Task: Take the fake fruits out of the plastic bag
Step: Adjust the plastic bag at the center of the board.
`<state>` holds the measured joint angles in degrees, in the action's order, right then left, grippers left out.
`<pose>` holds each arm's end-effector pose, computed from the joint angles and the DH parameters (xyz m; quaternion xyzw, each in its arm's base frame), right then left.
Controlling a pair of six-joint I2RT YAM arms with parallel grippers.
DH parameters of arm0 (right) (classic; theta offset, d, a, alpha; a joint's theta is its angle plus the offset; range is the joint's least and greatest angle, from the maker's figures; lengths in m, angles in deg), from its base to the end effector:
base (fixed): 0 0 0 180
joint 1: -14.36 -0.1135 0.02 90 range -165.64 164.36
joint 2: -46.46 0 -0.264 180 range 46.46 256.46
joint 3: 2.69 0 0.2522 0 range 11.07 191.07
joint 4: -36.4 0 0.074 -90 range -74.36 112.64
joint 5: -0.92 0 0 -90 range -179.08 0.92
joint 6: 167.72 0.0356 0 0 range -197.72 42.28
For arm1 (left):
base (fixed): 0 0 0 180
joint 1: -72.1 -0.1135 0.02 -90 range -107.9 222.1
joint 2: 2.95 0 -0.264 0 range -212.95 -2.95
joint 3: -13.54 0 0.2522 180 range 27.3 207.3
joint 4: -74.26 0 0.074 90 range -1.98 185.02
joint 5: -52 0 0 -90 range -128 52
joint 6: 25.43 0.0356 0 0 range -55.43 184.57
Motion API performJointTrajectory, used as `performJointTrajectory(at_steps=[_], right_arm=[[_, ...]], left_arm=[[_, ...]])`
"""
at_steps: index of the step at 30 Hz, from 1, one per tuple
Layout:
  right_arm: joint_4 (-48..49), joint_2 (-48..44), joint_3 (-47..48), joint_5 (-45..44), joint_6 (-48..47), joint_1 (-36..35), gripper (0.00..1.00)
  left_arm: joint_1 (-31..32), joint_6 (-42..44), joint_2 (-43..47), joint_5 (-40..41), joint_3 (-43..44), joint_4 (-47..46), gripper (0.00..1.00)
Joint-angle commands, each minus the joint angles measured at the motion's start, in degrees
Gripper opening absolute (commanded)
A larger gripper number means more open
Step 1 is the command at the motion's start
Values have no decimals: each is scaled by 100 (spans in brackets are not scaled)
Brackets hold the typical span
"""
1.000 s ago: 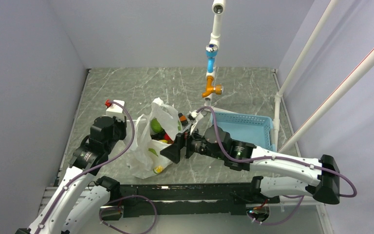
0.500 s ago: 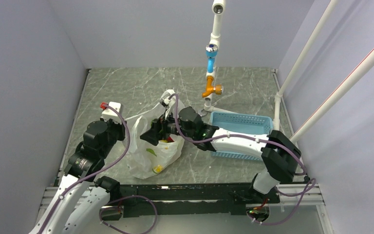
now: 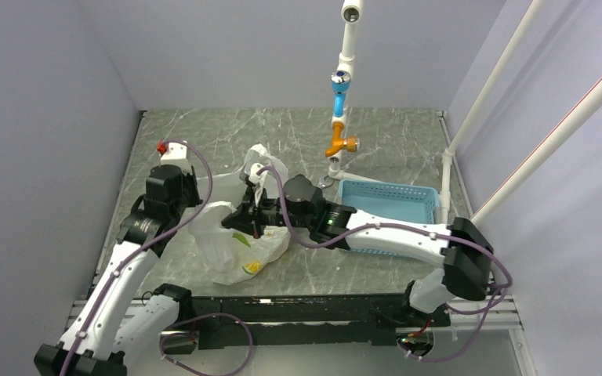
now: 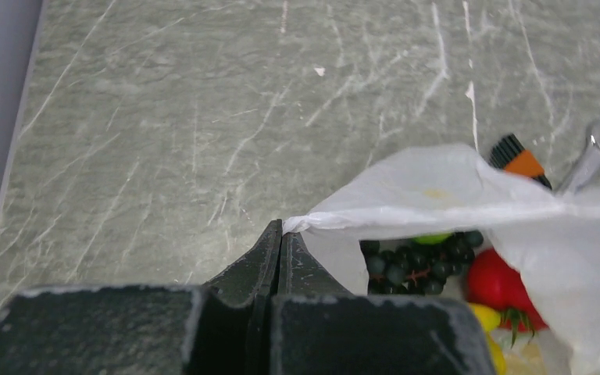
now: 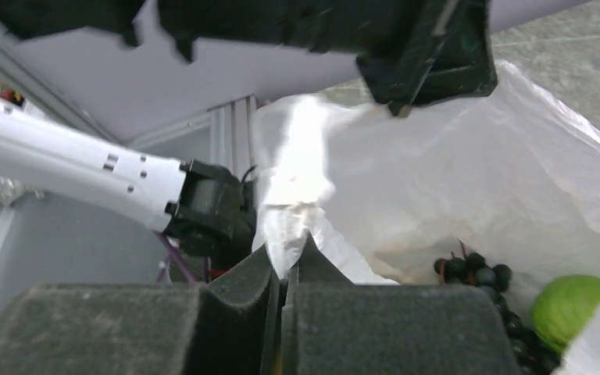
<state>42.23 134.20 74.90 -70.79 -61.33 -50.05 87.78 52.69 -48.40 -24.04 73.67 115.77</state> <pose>0.1477 0.3343 0.3247 -0.3933 0.6173 0.5238 0.4357 0.1714 -0.0392 0.3166 -0.0356 0.8472 -0.0233 0.5296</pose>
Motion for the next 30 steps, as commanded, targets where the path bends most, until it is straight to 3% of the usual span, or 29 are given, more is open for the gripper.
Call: performJointTrajectory(at_steps=[1,4,7,10,14,20,25,30], right_arm=[[-1087,-857,261,-93,-1160,-126,0],[-1785,-1124,332,-370,-1579,-703,0],[-2019,-1210,38,-1336,-1457,-1503,0],[-1329,-1225,-745,-2916,-958,-2432,0],[-273,-573,-1317,-4220,-230,-3338,0],[542,895,-955,-3552,490,-3516,1],[856,1547,-1092,-3475,955,-3290,15],[619,1500,-1406,-3242,1338,-2883,36]], left_arm=[[-484,-462,-434,-19,436,-216,0],[-909,-590,-648,-612,384,-424,0],[-1264,-592,-614,-1300,83,-790,0],[-1377,-512,-458,-1780,-66,-897,0],[-1381,-460,31,-1782,-278,-929,0],[-1372,-371,256,-2123,-339,-1097,0],[-1358,-198,293,-2734,-374,-1222,0],[-1286,-98,488,-2640,-394,-1152,0]])
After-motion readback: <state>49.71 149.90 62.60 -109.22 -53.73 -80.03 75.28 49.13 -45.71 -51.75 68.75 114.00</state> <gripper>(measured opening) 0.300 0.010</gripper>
